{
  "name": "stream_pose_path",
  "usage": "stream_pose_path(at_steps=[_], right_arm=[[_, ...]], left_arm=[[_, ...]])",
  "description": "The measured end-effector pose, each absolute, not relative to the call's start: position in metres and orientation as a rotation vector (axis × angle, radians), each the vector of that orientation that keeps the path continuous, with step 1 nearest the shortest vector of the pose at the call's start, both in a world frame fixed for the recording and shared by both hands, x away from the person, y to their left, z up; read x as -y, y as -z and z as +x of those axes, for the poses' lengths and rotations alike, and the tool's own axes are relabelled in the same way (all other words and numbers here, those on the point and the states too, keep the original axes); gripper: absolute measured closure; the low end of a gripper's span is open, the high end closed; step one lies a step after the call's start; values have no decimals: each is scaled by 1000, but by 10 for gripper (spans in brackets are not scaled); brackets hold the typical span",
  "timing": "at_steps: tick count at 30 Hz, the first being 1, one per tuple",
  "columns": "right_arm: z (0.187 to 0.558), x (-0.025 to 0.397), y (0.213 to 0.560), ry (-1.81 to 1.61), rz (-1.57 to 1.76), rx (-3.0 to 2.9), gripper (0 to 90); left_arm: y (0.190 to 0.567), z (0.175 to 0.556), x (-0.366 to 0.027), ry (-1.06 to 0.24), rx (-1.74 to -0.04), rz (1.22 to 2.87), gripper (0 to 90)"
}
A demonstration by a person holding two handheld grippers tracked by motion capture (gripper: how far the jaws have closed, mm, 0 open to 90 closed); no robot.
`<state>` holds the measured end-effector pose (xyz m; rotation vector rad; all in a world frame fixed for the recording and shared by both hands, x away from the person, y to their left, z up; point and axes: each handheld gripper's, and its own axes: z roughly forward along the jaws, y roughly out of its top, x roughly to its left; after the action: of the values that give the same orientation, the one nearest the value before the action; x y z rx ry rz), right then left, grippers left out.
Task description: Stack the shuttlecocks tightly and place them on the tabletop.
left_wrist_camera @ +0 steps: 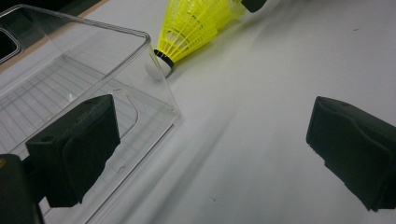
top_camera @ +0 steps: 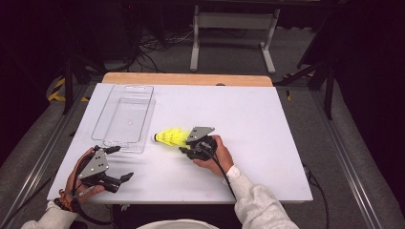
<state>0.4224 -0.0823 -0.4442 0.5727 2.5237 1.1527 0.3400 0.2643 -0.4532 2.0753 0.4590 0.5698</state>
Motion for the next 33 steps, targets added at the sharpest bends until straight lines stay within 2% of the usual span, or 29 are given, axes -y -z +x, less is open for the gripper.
stream_pose_path(at_steps=[4,7,33], right_arm=[[421,79,447,-1155,592,-2526,441],[421,75,449,-1144,610,-2519,374],[436,40,453,-1156,662,-2544,371]], left_arm=[[453,340,-264,-571,-457,2077,34],[453,340,-264,-568,-460,2077,34],[454,340,-264,-564,-453,2083,34]])
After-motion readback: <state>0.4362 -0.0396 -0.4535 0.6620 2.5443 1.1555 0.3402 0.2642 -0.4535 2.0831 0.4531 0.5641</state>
